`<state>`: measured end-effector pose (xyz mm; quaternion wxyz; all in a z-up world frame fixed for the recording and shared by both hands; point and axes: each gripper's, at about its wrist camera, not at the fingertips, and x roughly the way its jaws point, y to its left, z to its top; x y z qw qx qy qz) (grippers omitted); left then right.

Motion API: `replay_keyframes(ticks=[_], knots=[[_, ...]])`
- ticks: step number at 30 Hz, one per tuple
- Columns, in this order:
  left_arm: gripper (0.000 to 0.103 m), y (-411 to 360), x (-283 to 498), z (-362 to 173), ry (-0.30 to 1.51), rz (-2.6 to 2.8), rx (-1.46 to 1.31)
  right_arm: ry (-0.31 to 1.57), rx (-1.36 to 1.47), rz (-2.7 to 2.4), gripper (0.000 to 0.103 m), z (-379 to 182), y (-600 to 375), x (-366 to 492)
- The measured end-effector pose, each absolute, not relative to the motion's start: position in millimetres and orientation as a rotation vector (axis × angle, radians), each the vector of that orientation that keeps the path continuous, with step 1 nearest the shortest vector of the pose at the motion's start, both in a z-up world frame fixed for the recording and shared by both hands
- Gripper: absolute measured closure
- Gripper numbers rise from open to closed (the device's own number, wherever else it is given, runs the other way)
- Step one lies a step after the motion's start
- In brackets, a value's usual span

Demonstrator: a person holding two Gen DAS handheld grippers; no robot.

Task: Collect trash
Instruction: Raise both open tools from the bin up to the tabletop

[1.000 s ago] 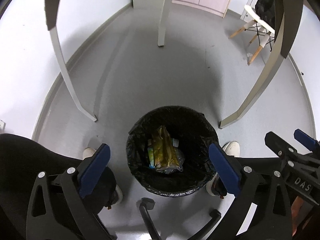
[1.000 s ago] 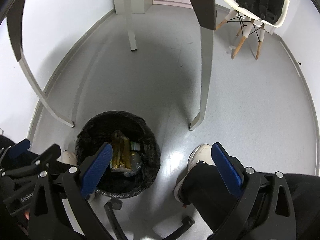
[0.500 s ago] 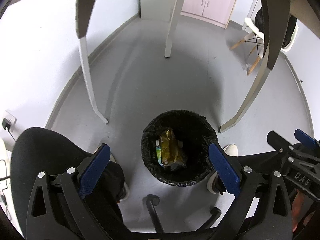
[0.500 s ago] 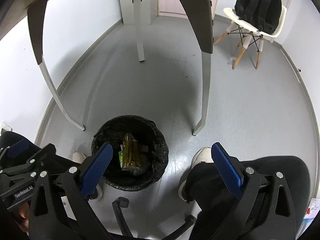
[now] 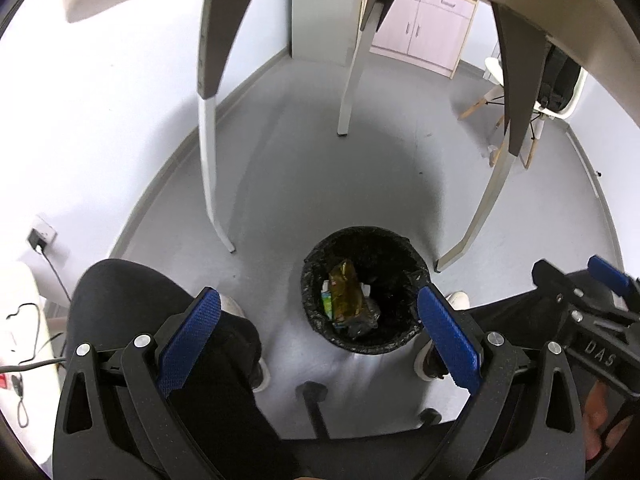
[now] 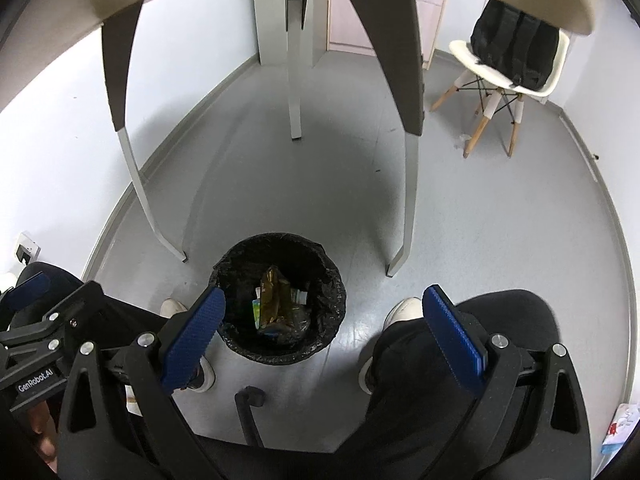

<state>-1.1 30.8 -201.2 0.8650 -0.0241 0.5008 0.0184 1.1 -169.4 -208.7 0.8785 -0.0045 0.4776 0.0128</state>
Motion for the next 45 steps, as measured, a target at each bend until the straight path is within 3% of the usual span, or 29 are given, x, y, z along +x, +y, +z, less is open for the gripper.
replay_keyframes(ticks=[25,45], knots=[[0.006,28.7,-58.7,-86.8,0.899,-0.015,-0.065,0.793,-0.031,0.124,0.008,-68.8,-169.9,-84.1],[0.006,33.7,-2.7,-15.0,0.842,0.002,-0.073,0.699,0.026,0.122,0.008,18.7,-192.2,-47.2]])
